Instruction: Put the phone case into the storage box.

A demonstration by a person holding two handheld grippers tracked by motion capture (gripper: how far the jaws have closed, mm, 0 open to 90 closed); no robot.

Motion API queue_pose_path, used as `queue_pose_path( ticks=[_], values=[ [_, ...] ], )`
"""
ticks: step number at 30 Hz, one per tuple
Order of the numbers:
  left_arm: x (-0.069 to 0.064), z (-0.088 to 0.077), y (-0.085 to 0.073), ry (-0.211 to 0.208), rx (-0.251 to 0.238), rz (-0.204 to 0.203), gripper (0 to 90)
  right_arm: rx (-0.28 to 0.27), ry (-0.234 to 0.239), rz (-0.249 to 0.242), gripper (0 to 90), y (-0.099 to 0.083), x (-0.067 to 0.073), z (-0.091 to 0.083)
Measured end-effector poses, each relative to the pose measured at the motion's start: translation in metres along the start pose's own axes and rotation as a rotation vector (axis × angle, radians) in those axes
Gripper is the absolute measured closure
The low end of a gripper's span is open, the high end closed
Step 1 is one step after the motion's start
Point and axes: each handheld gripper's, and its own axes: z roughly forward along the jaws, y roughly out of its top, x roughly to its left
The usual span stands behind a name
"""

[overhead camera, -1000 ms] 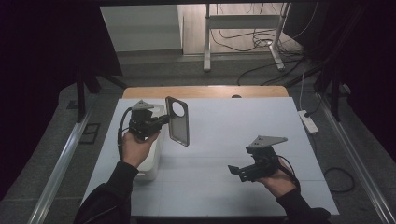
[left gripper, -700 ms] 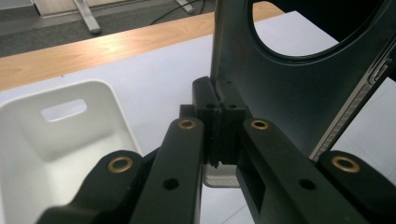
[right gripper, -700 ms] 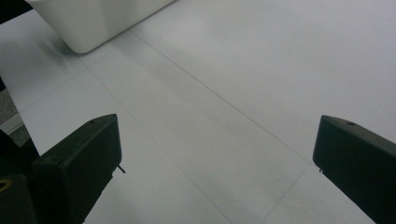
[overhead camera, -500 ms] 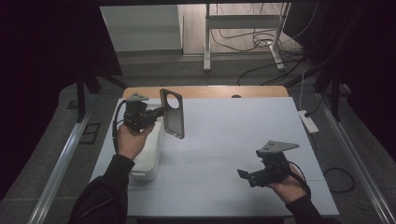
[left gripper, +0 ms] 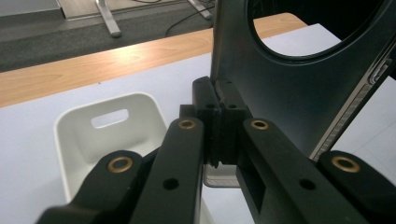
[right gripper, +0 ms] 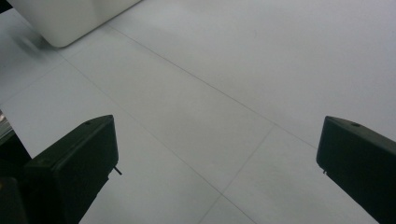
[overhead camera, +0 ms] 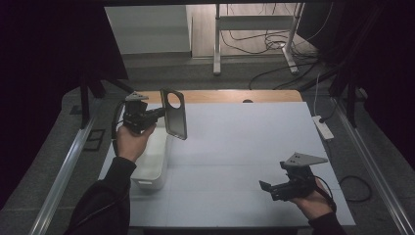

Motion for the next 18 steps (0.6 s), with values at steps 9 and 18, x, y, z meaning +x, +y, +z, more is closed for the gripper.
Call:
queue_pose_path(
  ticks=[9, 18],
  values=[
    [0.013, -0.002, 0.004, 0.033, 0.006, -0.015, 89.1, 0.006, -0.045, 0.009, 0.0, -0.014, -0.008, -0.009],
    [0.023, -0.002, 0.008, 0.062, 0.002, -0.026, 89.1, -0.005, -0.076, 0.050, 0.0, -0.028, -0.015, -0.020]
  ],
)
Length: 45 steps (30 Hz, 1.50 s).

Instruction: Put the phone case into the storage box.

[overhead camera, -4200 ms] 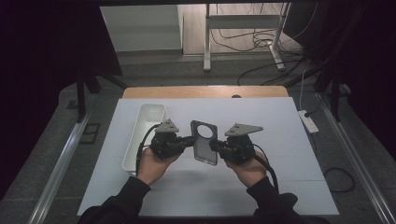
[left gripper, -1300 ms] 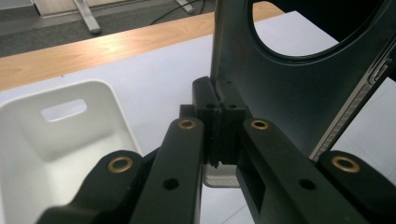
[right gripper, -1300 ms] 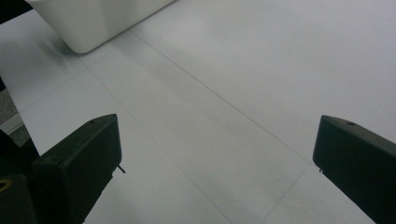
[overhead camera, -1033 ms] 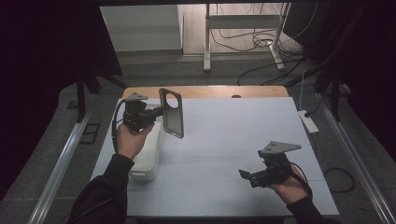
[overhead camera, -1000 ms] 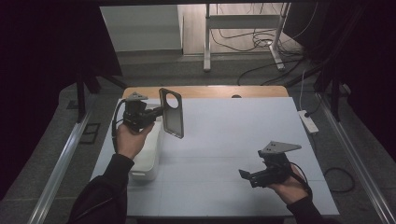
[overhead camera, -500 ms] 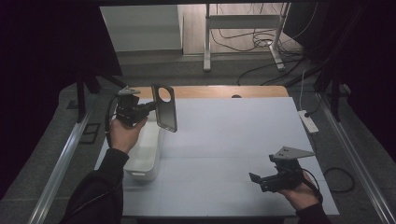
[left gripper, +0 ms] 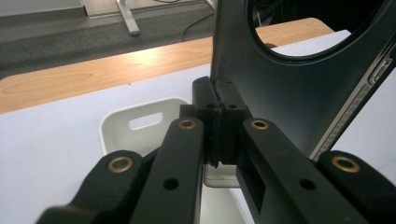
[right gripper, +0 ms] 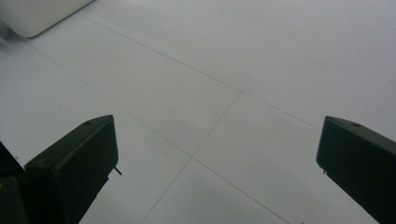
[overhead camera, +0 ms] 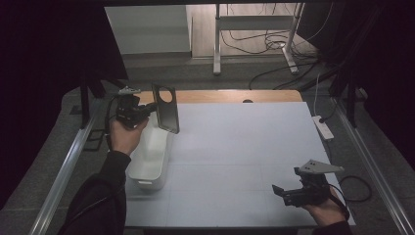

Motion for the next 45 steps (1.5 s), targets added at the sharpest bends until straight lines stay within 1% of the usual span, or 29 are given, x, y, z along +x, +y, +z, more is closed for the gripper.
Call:
queue_pose_path(
  ticks=[8, 16, 21, 24, 30, 36, 38, 45],
  values=[
    [0.007, -0.001, 0.007, 0.030, -0.003, 0.000, 89.1, -0.004, -0.020, 0.016, 0.0, -0.007, -0.003, -0.006],
    [0.014, 0.002, 0.013, 0.052, -0.002, -0.008, 89.1, -0.019, -0.045, 0.053, 0.0, -0.016, -0.006, -0.016],
    [0.018, 0.003, 0.016, 0.066, -0.003, -0.011, 89.1, -0.037, -0.049, 0.069, 0.0, -0.019, -0.007, -0.021],
    [0.020, 0.004, 0.018, 0.075, -0.003, -0.010, 89.1, -0.044, -0.049, 0.066, 0.0, -0.020, -0.007, -0.021],
    [0.024, 0.006, 0.022, 0.089, -0.009, -0.015, 89.1, -0.035, -0.055, 0.067, 0.0, -0.020, -0.007, -0.020],
    [0.028, 0.008, 0.023, 0.101, -0.009, -0.020, 89.1, -0.034, -0.054, 0.070, 0.0, -0.020, -0.007, -0.020],
    [0.031, 0.009, 0.023, 0.106, -0.011, -0.028, 89.1, -0.031, -0.054, 0.071, 0.0, -0.020, -0.007, -0.020],
    [0.036, 0.012, 0.022, 0.115, -0.013, -0.038, 89.1, -0.024, -0.052, 0.069, 0.0, -0.019, -0.007, -0.019]
  ],
)
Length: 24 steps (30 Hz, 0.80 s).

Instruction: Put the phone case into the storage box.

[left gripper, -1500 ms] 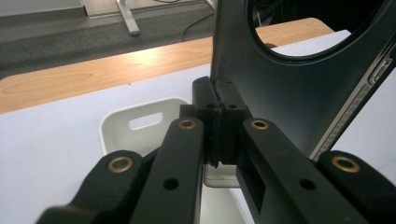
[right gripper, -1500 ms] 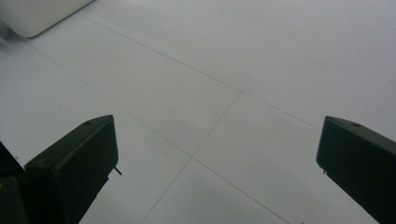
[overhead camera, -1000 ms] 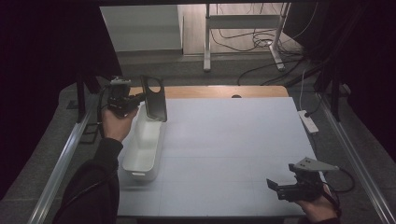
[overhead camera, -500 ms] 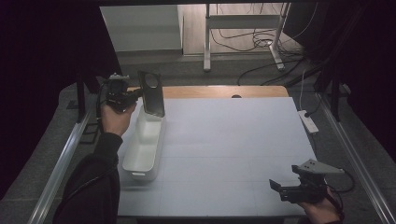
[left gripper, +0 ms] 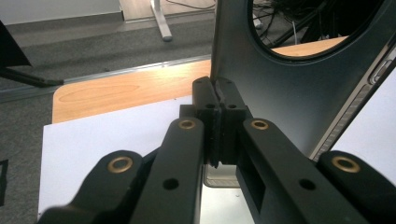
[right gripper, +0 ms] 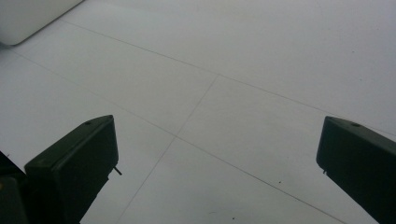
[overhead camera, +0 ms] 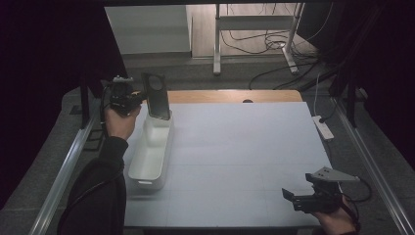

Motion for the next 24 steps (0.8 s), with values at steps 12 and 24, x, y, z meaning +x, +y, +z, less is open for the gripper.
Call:
queue_pose_path(
  ticks=[12, 24],
  values=[
    [0.006, 0.015, 0.000, 0.020, -0.003, -0.020, 89.1, 0.004, 0.003, 0.000, 0.0, 0.000, 0.000, 0.000],
    [0.012, 0.026, -0.006, 0.042, 0.011, -0.033, 89.1, 0.006, 0.004, -0.001, 0.0, 0.000, 0.000, 0.000]
  ],
)
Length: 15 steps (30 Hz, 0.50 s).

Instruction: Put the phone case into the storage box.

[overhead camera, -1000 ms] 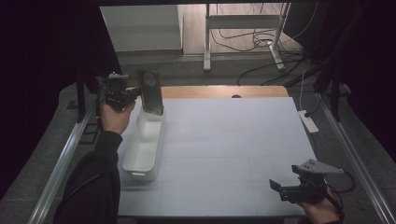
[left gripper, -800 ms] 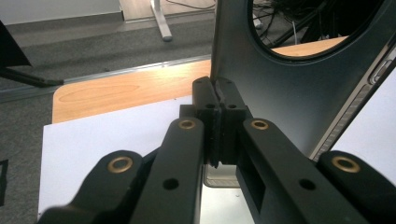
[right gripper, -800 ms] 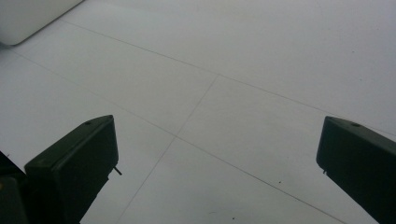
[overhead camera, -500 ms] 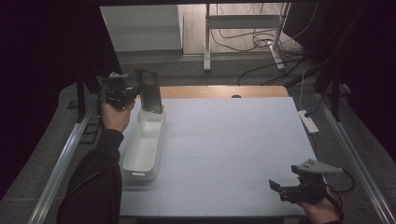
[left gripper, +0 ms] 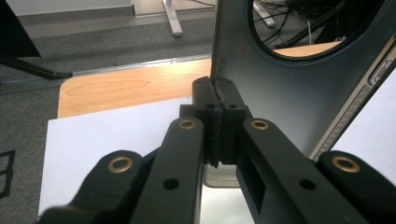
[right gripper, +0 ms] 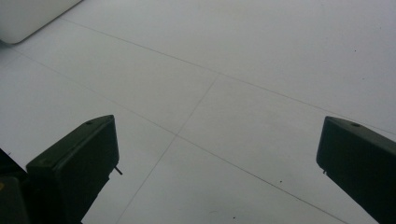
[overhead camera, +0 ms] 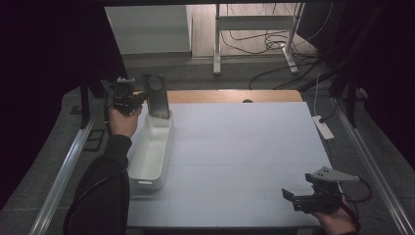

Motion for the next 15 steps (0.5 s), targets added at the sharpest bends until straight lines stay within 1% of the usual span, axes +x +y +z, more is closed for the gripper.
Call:
queue_pose_path(
  ticks=[15],
  values=[
    [0.005, 0.011, -0.013, 0.007, 0.009, -0.029, 89.1, 0.003, 0.000, -0.004, 0.0, 0.000, 0.000, 0.000]
  ],
)
